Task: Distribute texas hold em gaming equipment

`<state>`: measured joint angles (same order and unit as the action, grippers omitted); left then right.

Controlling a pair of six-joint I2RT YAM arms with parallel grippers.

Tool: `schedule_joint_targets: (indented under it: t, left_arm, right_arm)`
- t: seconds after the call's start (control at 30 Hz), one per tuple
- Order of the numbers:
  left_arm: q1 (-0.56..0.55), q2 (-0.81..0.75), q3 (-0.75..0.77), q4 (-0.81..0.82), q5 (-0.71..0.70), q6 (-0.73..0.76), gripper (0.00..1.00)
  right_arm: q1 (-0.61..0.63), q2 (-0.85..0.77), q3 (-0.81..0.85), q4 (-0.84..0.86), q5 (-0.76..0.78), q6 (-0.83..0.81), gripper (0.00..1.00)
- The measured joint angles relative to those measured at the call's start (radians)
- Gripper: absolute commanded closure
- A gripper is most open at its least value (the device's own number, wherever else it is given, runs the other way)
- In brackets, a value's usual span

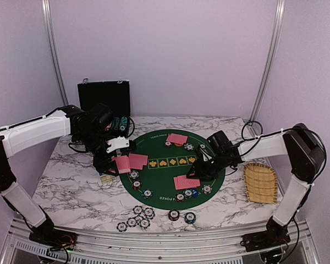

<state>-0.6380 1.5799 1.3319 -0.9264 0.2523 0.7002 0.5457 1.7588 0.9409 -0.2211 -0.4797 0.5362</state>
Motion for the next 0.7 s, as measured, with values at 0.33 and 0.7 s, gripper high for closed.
schedule_joint_targets:
  t: [0.33,0.7]
  left_arm:
    - [0.000,0.000,0.000,0.000,0.000,0.000,0.99]
    - [0.000,0.000,0.000,0.000,0.001,-0.001,0.99]
  right_arm:
    - [0.000,-0.066,0.042,-0.100,0.111,-0.020,0.17]
    - [0.118,-0.157,0.043,0.106,0.039,0.166,0.06]
